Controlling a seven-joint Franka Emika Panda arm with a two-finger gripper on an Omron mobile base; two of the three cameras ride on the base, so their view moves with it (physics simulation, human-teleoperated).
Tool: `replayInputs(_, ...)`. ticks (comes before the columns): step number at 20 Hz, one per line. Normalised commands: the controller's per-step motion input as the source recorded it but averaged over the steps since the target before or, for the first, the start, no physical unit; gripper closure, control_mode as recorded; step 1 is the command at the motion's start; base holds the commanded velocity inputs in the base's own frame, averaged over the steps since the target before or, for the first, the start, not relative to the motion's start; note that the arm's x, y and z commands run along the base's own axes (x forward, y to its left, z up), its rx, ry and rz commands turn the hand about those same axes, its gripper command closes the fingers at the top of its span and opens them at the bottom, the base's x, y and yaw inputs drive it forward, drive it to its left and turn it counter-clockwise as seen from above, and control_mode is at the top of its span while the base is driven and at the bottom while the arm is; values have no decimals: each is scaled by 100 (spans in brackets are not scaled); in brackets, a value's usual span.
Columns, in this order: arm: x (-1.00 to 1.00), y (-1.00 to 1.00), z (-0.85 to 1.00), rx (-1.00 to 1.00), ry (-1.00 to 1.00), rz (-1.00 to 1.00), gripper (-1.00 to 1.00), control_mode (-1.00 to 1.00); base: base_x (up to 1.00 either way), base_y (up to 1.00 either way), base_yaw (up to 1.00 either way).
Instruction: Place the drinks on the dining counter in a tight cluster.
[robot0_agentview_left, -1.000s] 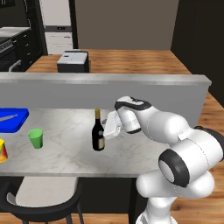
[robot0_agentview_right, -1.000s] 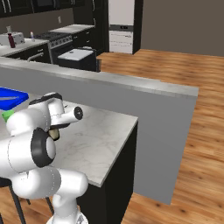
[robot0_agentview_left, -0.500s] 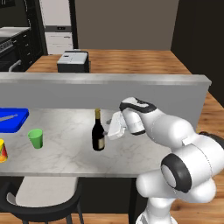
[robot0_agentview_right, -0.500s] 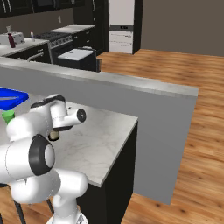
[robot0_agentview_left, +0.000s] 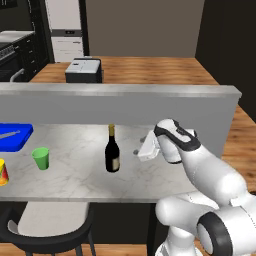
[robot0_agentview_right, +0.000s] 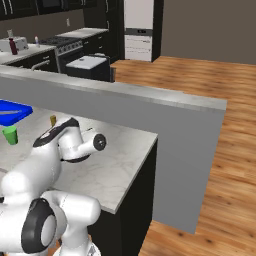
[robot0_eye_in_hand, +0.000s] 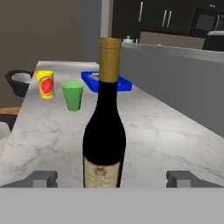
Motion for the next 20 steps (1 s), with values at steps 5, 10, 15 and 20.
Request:
replayInputs(5, -2, -49, 79, -2, 18, -20, -100, -100, 0, 0, 0)
replayInputs(10, 0, -41, 75, -9, 27, -22, -100, -100, 0, 0, 0)
replayInputs(15, -4, -31, 35, -14, 32, -21, -100, -100, 0, 0, 0)
replayInputs(20, -35, -32, 7, -10, 32, -19, -100, -100, 0, 0, 0)
